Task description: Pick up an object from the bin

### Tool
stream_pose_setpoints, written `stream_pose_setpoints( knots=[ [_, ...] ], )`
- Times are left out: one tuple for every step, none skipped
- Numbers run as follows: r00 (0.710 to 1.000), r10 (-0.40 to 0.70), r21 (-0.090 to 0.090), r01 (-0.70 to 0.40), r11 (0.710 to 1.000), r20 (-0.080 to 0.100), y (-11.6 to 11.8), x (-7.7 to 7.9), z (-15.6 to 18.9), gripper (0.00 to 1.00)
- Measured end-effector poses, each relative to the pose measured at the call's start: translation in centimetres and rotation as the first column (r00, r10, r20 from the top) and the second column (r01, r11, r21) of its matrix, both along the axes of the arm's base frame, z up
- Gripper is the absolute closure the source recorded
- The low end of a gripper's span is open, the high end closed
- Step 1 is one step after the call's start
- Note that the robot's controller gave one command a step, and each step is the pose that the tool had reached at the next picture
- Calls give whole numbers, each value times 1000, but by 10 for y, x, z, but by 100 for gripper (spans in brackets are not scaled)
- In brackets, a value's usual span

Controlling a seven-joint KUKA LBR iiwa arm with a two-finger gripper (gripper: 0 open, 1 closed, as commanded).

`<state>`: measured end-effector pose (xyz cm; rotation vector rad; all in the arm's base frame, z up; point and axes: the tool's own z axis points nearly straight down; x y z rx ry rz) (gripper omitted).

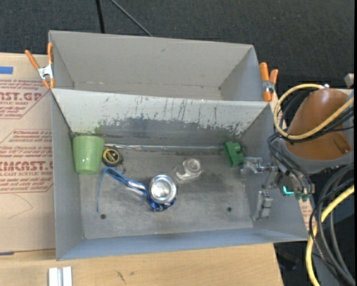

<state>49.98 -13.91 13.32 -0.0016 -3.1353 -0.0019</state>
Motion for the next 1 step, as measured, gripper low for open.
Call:
stream_pose_setpoints(
  knots=[
    [960,282,2,-282,960,8,78,74,-65,0]
  ],
)
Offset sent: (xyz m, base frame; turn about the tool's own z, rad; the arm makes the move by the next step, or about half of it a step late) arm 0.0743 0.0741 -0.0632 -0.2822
